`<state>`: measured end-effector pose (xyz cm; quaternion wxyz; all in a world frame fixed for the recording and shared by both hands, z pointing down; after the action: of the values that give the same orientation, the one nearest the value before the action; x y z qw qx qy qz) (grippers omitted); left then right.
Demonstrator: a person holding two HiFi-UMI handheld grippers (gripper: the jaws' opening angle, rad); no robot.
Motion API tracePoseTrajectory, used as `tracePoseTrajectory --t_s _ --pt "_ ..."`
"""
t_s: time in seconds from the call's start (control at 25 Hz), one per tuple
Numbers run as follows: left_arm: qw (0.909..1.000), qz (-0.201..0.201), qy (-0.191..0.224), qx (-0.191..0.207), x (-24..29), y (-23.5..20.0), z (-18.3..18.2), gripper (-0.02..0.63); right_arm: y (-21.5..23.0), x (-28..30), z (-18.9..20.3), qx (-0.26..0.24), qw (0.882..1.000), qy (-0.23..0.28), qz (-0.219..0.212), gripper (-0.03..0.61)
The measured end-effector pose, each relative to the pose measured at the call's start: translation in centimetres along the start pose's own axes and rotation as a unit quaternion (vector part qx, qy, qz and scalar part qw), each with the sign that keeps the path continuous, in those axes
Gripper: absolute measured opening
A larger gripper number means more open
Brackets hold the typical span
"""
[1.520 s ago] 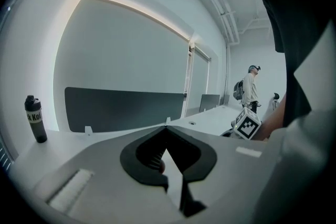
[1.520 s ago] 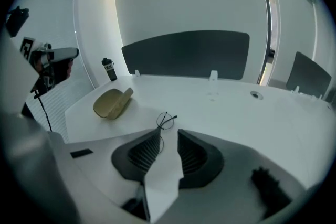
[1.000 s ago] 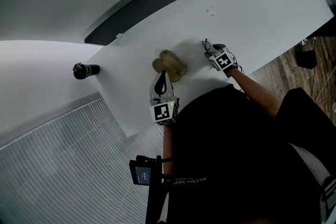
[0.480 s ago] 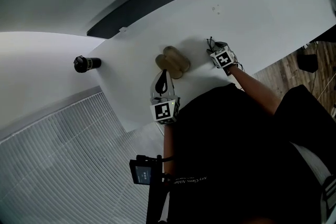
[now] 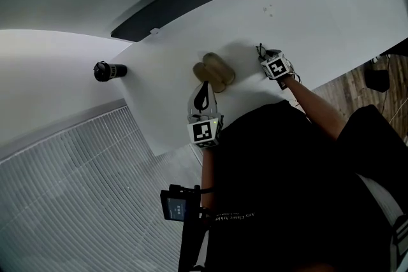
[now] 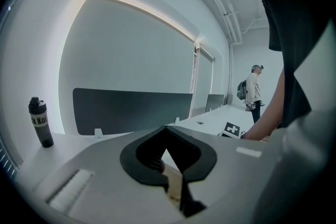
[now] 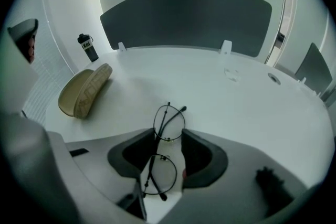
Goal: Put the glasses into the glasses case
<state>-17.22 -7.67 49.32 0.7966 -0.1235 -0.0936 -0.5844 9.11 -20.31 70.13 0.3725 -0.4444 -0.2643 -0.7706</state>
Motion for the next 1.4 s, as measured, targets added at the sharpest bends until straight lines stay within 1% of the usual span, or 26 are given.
tracePoseTrajectory --t_s 0.12,0.2,0.28,0.4,0.64,0.76,0.88,1.0,1.12,1.28,1.4 --pt "1.0 -0.003 0.006 -0.002 -0.2 -0.1 -0.2 0.006 -0.2 -0.1 0.5 -0.002 1.0 -0.007 0.008 0.164" --pt "1.0 -0.003 0.003 -0.002 -0.5 -0.2 0.1 0.008 -0.4 -0.3 0.8 -0.003 1.0 -0.009 0.012 0.161" --pt "1.0 -0.004 0.003 -0.005 -0.5 -0.2 -0.1 0.008 -0.7 -0.7 0.8 -0.015 1.0 0.0 0.014 0.156" --pt "0.9999 -0.01 0.006 -0.009 -0.7 -0.4 -0.2 0.007 -1.4 -1.6 0.7 -0.038 0.999 0.014 0.021 0.119" --pt "0.9997 -0.014 0.014 -0.012 -0.7 -0.6 0.7 0.007 -2.4 -2.7 0.6 -0.057 0.998 0.023 0.022 0.104" --pt "0.9995 -0.005 0.018 -0.025 -0.9 -0.7 1.7 0.006 -2.8 -4.0 -0.4 -0.046 0.998 0.043 0.027 0.101" --pt "0.9993 -0.009 0.02 -0.03 -1.2 -0.9 1.7 0.006 -3.5 -5.7 -2.2 -0.043 0.996 0.076 0.03 0.1" --pt "0.9992 -0.014 0.017 -0.033 -1.7 -1.5 1.9 0.007 -5.4 -7.0 -4.8 -0.048 0.993 0.11 0.016 0.1" --pt "0.9994 -0.014 0.02 -0.026 -2.3 -2.2 3.1 0.007 -7.9 -7.9 -8.2 -0.047 0.987 0.151 -0.009 0.1" --pt "0.9987 -0.03 0.019 -0.036 -3.6 -3.5 3.3 0.007 -12.6 -8.7 -13.1 -0.03 0.977 0.202 -0.062 0.1" --pt "0.9983 -0.039 0.018 -0.04 -4.4 -4.2 3.3 0.007 -16.1 -8.4 -15.3 -0.034 0.972 0.209 -0.104 0.1"
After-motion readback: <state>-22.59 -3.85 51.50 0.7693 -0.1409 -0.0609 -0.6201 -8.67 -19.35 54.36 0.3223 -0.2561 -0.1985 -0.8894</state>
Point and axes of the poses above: the fingertips, and each gripper's own axes: x forward along the fingers, y to its right, z out of its underside, the point moved 6 cm from there along -x, backward along the fingers, and after that the axes turned 2 degrees about x, right-handed, at the moved point
